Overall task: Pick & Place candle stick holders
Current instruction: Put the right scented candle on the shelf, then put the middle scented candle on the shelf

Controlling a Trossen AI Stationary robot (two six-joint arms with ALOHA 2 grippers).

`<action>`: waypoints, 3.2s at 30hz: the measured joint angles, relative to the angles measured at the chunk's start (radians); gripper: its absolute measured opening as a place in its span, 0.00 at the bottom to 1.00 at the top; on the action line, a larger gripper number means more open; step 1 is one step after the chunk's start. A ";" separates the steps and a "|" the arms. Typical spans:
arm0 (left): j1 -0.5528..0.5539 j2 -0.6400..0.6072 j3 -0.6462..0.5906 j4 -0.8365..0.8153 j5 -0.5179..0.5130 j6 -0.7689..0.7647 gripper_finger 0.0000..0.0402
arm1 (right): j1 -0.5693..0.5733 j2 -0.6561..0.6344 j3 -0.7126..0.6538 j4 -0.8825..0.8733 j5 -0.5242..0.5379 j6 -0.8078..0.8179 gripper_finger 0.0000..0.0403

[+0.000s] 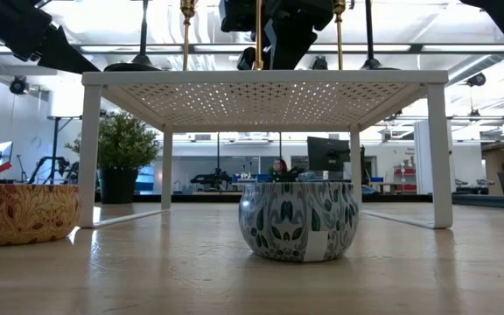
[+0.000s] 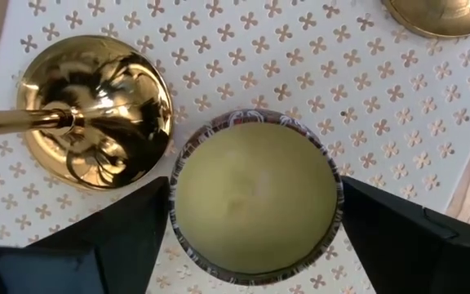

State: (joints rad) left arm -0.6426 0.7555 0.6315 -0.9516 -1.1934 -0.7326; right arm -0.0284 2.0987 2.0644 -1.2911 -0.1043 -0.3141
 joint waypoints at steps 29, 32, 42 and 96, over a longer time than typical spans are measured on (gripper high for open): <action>0.000 0.000 0.000 -0.009 0.000 0.000 0.21 | 0.001 -0.002 0.016 -0.032 0.002 0.023 0.88; 0.000 0.000 0.000 -0.009 0.000 0.000 0.21 | 0.006 -0.002 0.023 -0.026 0.002 0.023 0.86; 0.000 0.000 0.000 -0.009 0.000 0.000 0.21 | 0.011 -0.002 0.049 -0.030 0.002 0.023 0.77; 0.000 -0.001 0.000 -0.011 0.004 0.000 0.21 | 0.051 -0.097 0.292 -0.236 0.280 0.055 0.81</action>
State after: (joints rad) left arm -0.6426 0.7547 0.6315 -0.9623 -1.1892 -0.7326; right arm 0.0227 2.0018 2.3566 -1.5268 0.1761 -0.2592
